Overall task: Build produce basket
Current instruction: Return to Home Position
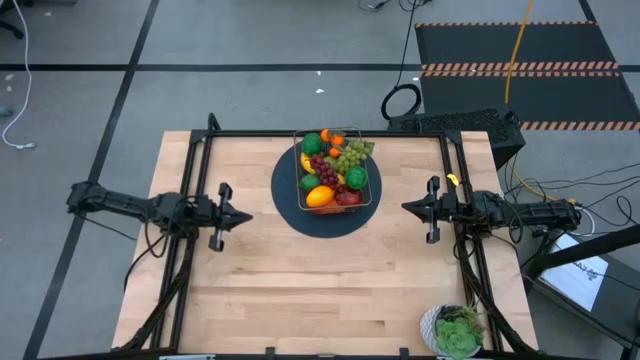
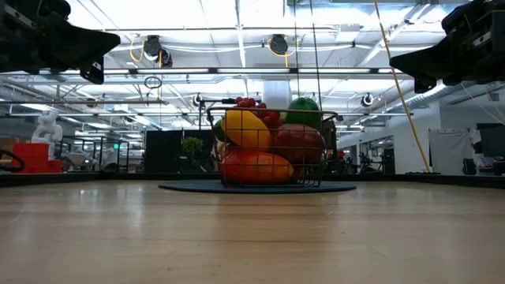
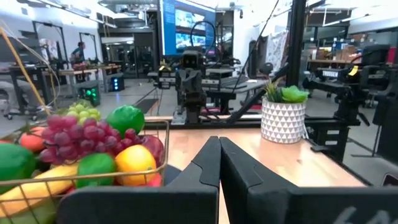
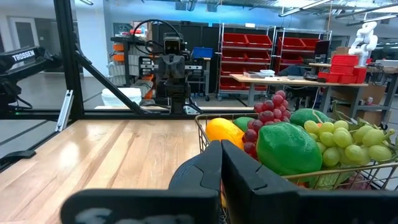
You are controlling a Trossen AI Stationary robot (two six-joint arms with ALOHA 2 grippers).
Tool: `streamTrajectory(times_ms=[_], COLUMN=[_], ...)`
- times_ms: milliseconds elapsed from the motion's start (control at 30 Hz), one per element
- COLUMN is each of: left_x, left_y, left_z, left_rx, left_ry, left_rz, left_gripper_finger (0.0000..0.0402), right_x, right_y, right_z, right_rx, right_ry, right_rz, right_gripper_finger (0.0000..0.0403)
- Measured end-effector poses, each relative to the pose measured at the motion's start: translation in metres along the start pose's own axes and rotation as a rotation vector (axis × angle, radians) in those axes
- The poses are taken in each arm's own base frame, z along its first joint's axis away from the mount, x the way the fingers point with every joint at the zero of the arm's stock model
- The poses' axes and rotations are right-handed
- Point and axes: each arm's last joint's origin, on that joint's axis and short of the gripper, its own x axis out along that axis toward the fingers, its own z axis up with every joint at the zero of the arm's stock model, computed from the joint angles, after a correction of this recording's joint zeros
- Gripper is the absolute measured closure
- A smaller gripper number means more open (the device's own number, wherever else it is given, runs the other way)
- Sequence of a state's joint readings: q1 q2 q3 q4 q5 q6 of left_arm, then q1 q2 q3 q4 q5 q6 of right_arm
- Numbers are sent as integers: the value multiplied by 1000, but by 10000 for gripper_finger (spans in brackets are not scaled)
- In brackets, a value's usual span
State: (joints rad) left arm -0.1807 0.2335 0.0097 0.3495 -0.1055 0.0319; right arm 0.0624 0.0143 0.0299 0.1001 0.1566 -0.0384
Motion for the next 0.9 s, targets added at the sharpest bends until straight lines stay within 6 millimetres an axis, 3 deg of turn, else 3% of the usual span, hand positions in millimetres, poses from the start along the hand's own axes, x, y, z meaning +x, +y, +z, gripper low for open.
streamTrajectory(times_ms=[567, 900], left_x=[-15, -15], left_y=[12, 12], left_z=[-9, -10], left_rx=[59, 61], left_ry=[90, 106], left_rz=[103, 65], left_gripper_finger=[401, 400], right_x=[0, 0], right_y=[0, 0], right_z=[0, 0], right_rx=[0, 0], right_ry=[0, 0], right_rz=[1, 1], right_gripper_finger=[403, 403])
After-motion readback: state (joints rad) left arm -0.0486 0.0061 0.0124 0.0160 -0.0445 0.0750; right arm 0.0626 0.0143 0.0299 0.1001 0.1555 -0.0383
